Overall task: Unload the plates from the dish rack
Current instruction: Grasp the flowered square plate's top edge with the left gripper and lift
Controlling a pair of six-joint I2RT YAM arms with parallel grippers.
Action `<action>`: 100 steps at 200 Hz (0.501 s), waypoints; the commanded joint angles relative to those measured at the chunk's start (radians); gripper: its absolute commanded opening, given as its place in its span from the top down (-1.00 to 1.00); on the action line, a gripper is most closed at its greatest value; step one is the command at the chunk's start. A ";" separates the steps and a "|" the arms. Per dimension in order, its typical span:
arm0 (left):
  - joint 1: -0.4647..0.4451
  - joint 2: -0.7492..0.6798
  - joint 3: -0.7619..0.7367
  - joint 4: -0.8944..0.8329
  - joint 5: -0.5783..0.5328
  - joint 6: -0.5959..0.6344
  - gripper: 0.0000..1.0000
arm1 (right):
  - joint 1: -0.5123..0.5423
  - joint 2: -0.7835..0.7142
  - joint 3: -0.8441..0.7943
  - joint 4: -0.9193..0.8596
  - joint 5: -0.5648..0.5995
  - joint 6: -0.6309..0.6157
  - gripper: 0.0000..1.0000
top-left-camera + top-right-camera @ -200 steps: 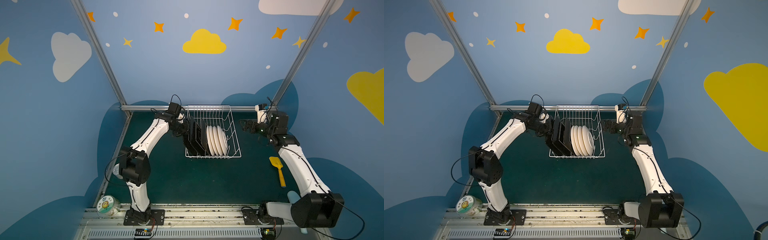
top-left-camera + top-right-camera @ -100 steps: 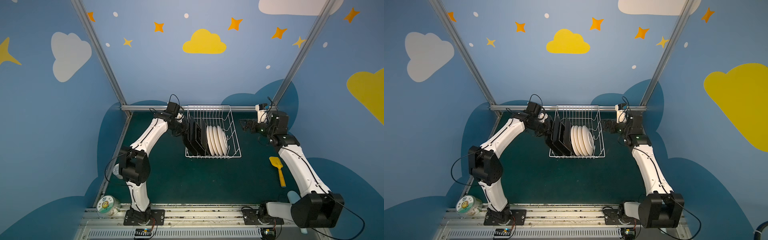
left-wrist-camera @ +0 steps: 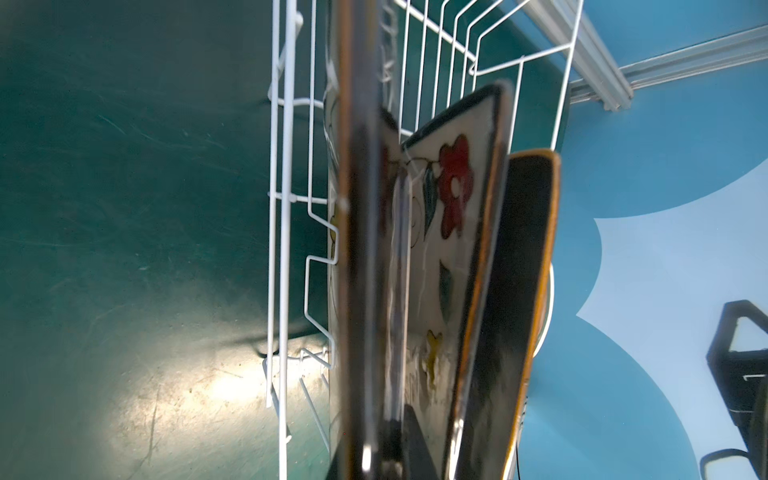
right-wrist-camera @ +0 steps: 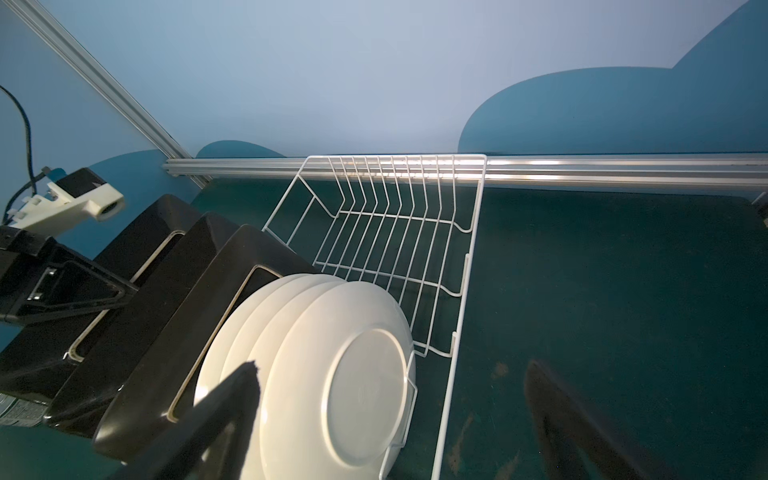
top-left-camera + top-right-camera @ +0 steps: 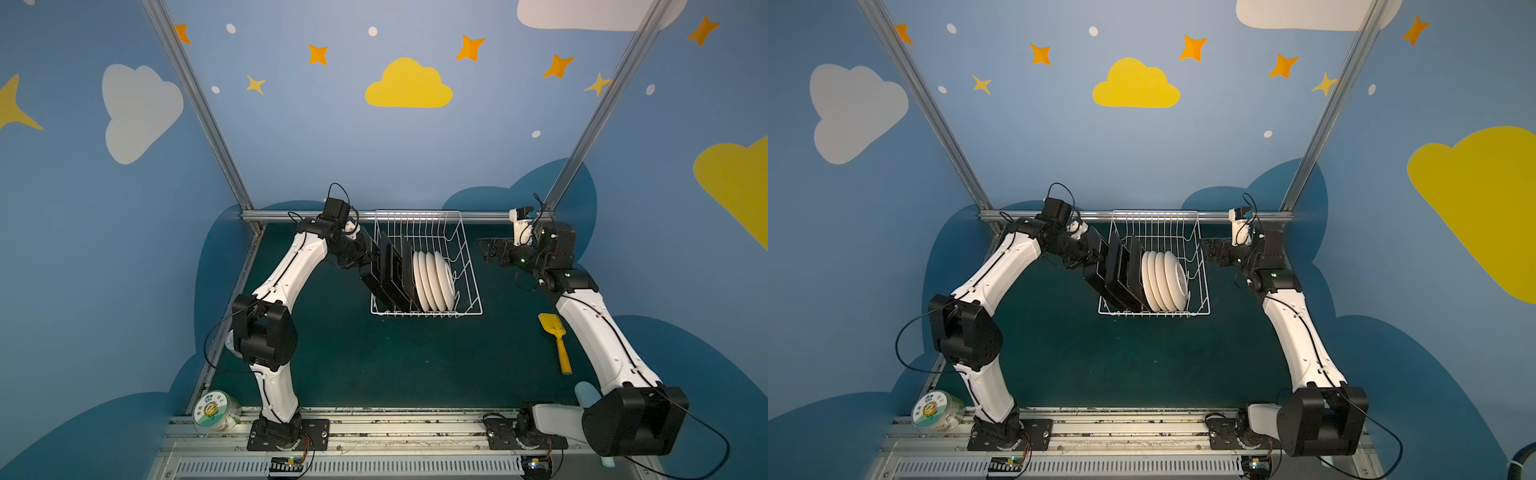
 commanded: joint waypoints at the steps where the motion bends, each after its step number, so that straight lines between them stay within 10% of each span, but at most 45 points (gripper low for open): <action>1: 0.019 -0.086 0.064 0.017 0.035 0.039 0.93 | 0.009 -0.008 -0.004 0.022 0.003 0.008 -0.97; 100: 0.043 -0.061 0.330 -0.192 -0.057 0.182 0.93 | 0.022 -0.004 0.002 0.031 0.004 0.013 -0.98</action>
